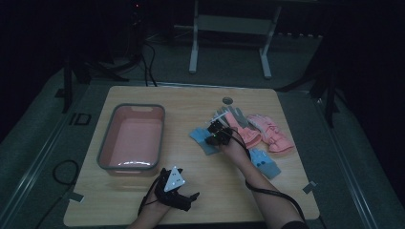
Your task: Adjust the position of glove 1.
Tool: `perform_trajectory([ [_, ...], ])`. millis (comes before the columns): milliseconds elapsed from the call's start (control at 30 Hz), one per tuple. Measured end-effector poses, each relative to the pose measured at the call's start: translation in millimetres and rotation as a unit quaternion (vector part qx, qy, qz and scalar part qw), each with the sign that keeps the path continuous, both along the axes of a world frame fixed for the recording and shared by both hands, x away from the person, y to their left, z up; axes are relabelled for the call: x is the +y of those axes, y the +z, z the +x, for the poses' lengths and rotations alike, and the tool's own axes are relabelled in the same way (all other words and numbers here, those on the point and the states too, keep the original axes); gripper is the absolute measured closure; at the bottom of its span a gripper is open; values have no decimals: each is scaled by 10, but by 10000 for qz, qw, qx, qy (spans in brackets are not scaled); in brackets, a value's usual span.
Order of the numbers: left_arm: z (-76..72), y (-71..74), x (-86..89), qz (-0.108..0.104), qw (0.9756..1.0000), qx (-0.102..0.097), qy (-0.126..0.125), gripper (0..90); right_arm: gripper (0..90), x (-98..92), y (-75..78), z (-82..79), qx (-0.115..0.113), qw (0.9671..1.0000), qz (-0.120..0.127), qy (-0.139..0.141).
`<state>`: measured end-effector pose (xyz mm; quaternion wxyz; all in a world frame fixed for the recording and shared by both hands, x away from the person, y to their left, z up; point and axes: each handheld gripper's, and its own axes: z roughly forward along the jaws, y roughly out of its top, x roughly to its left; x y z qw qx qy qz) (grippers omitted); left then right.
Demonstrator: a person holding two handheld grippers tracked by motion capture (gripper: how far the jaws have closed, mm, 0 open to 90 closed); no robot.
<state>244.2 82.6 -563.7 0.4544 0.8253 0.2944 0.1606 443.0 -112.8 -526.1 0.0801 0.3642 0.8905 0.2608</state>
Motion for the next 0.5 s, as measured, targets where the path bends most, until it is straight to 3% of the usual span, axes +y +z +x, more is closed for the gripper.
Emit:
perform_trajectory([
  [100,7,0,-1,-3,10000,11,5,0,874,-57,113,-122,-36,9992,227,-330],
  [167,10,-1,-4,-5,10000,8,4,0,874,-60,135,-161,-69,9990,204,-394],
  [333,6,1,-17,34,10000,-25,-29,0,876,-138,333,-475,-317,9962,210,-777],
  [500,15,-1,-13,4,10000,5,-2,0,878,-247,403,-713,-383,9927,280,-1112],
])
